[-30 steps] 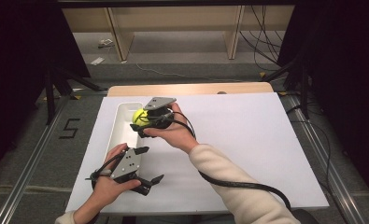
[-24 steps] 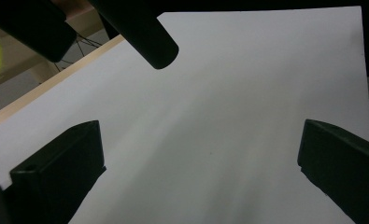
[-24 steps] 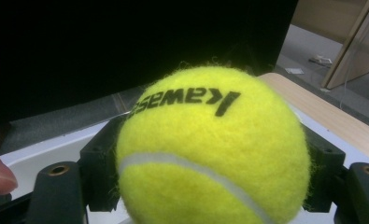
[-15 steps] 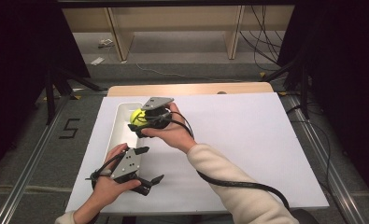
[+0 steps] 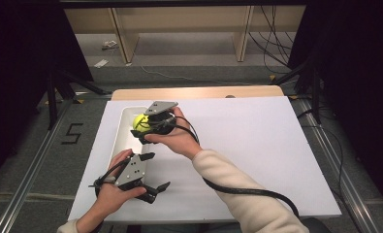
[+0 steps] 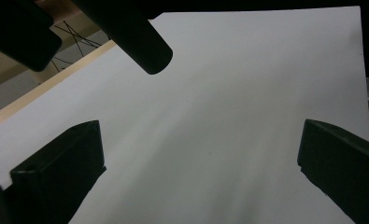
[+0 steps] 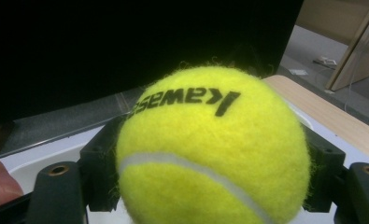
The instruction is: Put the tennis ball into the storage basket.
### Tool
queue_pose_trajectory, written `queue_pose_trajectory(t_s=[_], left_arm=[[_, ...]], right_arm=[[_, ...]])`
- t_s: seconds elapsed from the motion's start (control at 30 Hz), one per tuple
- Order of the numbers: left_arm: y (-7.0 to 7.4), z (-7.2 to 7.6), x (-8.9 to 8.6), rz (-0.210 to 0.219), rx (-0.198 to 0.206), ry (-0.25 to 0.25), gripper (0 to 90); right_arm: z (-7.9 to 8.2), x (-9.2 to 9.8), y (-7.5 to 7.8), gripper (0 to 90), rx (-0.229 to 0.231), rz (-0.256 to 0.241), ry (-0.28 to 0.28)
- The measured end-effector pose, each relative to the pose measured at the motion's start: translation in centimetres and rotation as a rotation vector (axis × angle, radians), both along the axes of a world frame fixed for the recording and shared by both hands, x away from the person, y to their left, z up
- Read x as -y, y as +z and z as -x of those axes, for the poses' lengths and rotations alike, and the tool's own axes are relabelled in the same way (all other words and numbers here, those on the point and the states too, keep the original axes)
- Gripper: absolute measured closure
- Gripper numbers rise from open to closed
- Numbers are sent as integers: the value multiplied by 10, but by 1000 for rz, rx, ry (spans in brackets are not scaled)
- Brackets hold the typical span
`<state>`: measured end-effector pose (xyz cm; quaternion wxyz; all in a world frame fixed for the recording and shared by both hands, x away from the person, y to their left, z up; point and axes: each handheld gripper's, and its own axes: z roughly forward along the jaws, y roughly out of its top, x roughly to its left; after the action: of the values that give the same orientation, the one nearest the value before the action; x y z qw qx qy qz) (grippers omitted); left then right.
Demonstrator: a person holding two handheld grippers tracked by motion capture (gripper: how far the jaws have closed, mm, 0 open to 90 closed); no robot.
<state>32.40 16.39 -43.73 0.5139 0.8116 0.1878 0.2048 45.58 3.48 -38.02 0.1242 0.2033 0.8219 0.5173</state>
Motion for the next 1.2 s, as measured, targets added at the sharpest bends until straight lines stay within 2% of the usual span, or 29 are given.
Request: queue_pose_trajectory(t_s=[1.2], left_arm=[[0, 1, 1, -3, 2, -3, 0]], right_arm=[[-3, -14, 0, 263, -2, 15, 13]])
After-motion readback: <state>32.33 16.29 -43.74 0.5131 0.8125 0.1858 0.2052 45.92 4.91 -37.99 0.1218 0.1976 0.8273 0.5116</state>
